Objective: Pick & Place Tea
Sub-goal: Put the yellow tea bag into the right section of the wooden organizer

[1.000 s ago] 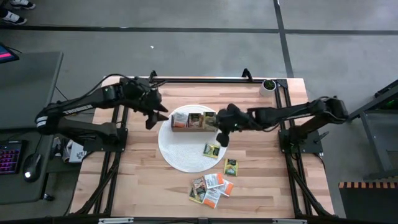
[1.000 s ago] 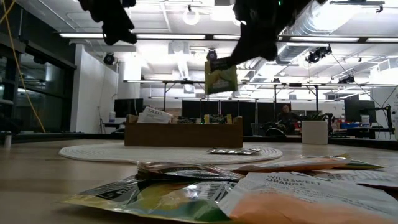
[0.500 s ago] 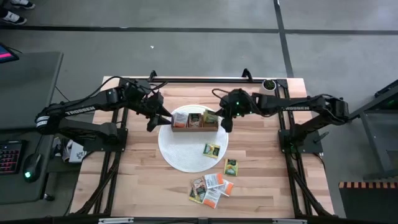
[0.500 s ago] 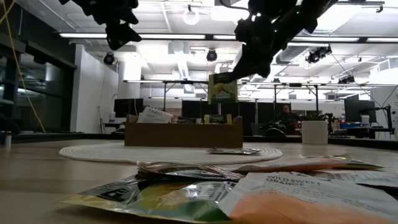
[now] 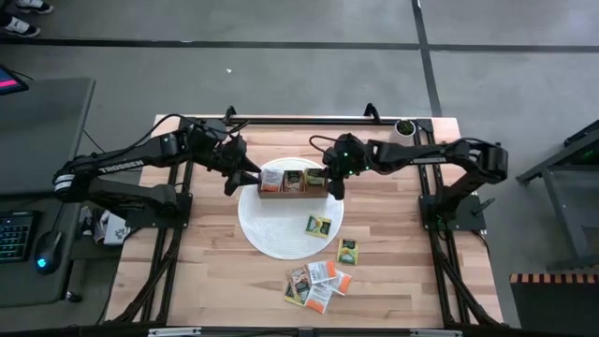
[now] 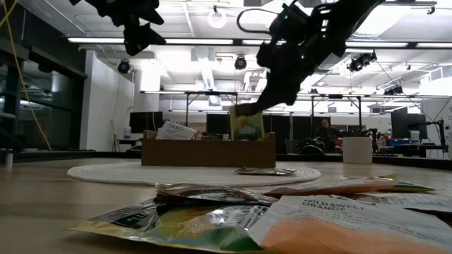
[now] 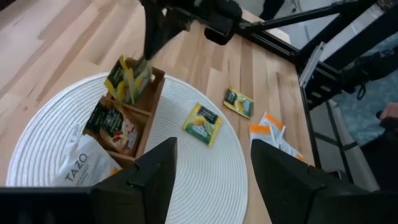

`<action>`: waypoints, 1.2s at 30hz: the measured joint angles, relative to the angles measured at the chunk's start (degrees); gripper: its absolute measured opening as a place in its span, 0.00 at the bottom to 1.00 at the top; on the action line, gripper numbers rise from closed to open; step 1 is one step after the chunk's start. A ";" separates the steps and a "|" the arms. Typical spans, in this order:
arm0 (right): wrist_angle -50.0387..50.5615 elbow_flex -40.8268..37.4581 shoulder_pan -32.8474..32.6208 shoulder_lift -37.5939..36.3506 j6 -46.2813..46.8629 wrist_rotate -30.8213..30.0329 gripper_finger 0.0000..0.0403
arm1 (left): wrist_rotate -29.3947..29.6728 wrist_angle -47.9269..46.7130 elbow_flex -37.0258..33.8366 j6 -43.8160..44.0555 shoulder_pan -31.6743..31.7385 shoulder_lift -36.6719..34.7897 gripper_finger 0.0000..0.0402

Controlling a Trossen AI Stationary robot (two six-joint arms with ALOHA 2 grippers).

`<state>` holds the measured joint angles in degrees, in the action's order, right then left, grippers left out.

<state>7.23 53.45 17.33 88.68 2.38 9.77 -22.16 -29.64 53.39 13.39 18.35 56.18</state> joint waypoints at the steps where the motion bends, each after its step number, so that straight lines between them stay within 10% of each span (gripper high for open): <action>1: -0.12 0.00 0.23 0.45 -0.21 0.20 0.00 | 0.08 -0.14 0.00 0.36 0.00 0.02 0.51; 36: -1.48 0.04 0.93 5.18 -2.28 1.65 0.00 | 0.21 3.46 0.00 3.43 0.00 0.02 0.51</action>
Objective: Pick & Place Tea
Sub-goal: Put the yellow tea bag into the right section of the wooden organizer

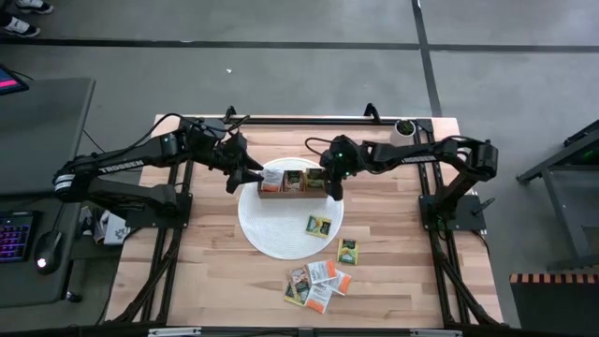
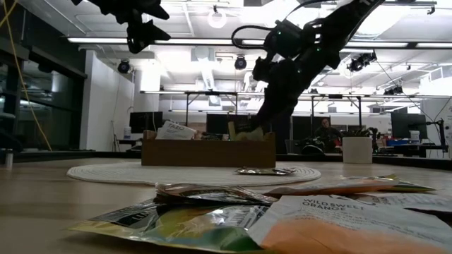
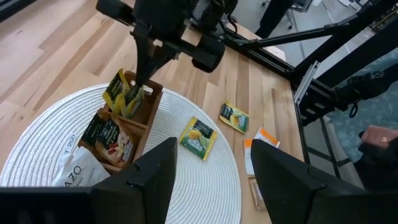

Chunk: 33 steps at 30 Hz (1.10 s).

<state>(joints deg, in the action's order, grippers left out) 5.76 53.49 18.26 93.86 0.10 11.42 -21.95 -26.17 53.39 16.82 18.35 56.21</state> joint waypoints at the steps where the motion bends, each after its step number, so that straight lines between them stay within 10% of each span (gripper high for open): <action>1: -0.08 0.00 0.00 -0.05 -0.01 -0.71 0.00 | 0.00 0.00 0.00 0.01 0.00 0.00 0.51; 23: 0.83 0.00 0.11 -2.51 1.36 -3.05 0.37 | 2.44 0.59 0.00 2.02 -0.01 0.02 0.51; 33: 4.62 0.02 -0.02 -12.78 2.66 -7.08 0.38 | 1.67 4.13 0.07 1.52 -3.32 7.04 0.51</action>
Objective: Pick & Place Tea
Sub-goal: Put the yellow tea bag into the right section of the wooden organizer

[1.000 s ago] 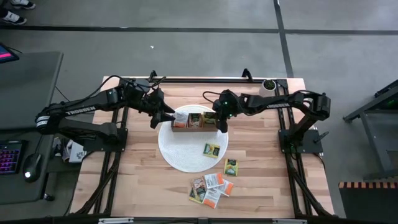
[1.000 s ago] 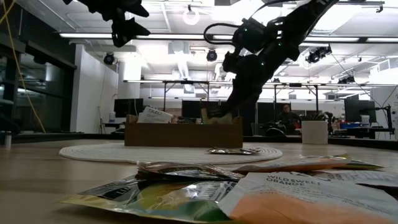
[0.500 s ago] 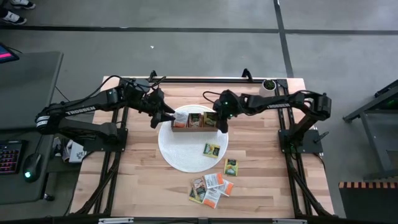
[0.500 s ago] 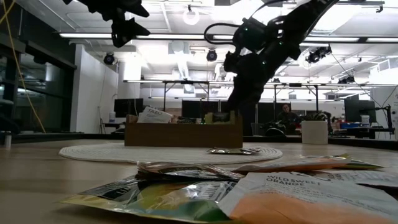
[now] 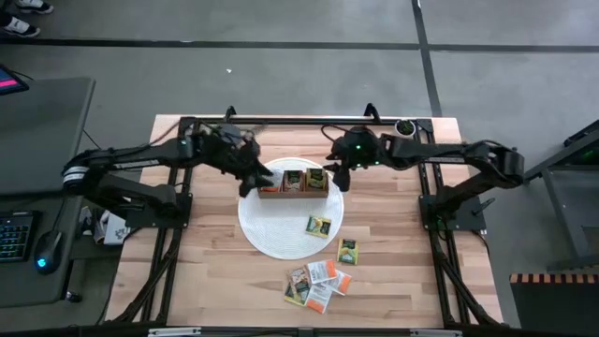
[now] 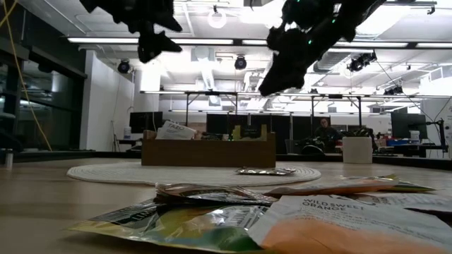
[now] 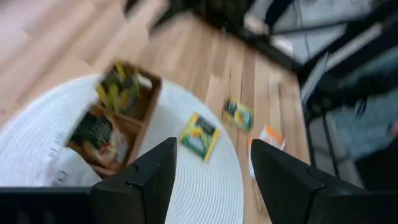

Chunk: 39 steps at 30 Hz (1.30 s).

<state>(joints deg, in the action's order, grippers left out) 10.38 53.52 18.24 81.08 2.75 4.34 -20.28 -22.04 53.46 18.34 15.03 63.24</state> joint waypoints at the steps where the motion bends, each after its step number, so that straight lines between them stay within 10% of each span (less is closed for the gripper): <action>1: 0.99 0.00 -0.02 -1.11 0.69 0.11 0.38 | -0.16 0.22 -0.01 -1.36 -0.90 1.31 0.51; 25: 21.88 -0.08 -18.78 -12.49 21.57 -8.77 0.37 | 8.03 30.67 0.21 -21.37 -16.23 32.67 0.51; 39: -10.22 -21.18 -32.01 -12.46 46.98 -16.70 0.37 | 7.86 36.46 0.20 -25.30 -16.31 39.73 0.51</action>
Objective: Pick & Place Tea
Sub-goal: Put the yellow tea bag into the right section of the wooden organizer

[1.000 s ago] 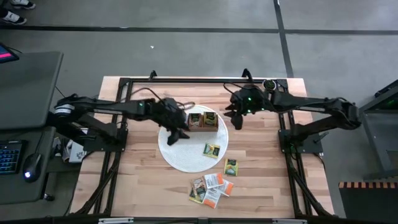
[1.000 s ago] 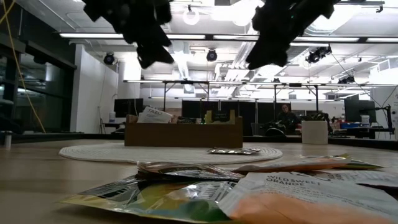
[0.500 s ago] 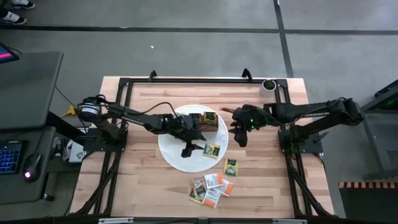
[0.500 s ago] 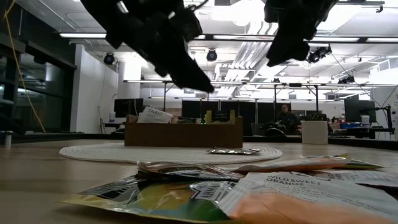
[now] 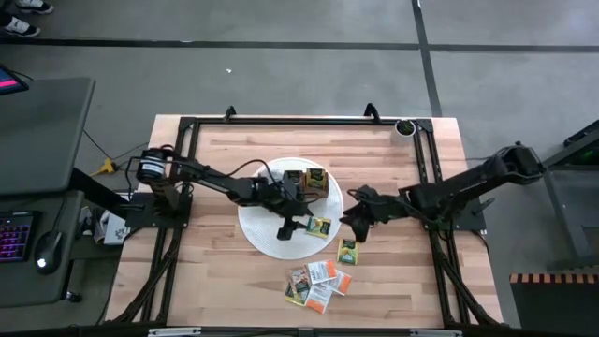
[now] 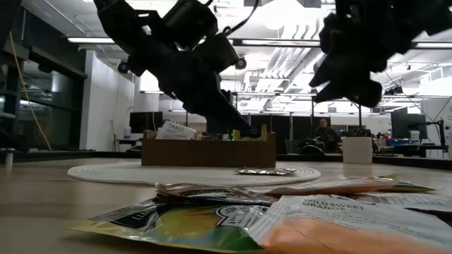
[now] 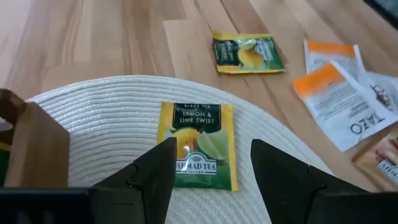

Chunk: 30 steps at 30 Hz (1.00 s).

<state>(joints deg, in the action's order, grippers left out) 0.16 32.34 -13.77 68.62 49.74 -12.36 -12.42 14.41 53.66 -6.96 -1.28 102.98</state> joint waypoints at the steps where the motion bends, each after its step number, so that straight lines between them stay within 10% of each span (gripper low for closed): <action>1: -1.33 -1.00 -0.63 0.00 1.04 -0.81 0.37 | 0.08 0.13 0.01 -0.29 -0.24 0.35 0.51; 30: -5.64 -2.41 -3.70 0.00 5.79 -5.35 0.36 | 6.00 5.18 -0.01 -4.81 -1.33 5.07 0.51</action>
<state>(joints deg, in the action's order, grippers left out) -5.48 29.93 -17.47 68.62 55.53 -17.71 -6.42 19.59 53.65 -11.77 -2.61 108.05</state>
